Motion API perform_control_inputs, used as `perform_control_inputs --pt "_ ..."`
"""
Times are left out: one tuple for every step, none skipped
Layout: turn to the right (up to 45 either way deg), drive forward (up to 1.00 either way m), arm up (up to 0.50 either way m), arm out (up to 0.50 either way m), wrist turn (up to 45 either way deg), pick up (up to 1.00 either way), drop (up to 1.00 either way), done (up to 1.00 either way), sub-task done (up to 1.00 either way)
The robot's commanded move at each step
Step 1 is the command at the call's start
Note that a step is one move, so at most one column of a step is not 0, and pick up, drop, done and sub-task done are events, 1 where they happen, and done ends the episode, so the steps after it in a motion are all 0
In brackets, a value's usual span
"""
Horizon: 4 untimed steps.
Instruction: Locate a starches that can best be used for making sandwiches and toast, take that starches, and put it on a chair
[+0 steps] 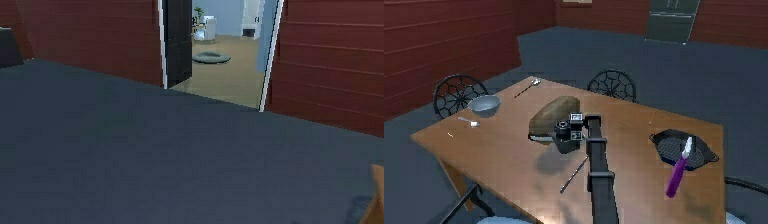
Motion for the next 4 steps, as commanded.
perform_control_inputs --pt "0.0 0.00 0.18 0.00 0.0 0.00 0.00 0.00 0.00" --pt "0.0 0.00 0.00 0.00 -45.0 0.00 0.00 0.00 0.00" --pt "0.0 0.00 0.00 0.00 -45.0 0.00 0.00 0.00 0.00" --pt "0.0 0.00 0.00 0.00 -12.0 0.00 0.00 0.00 0.00"
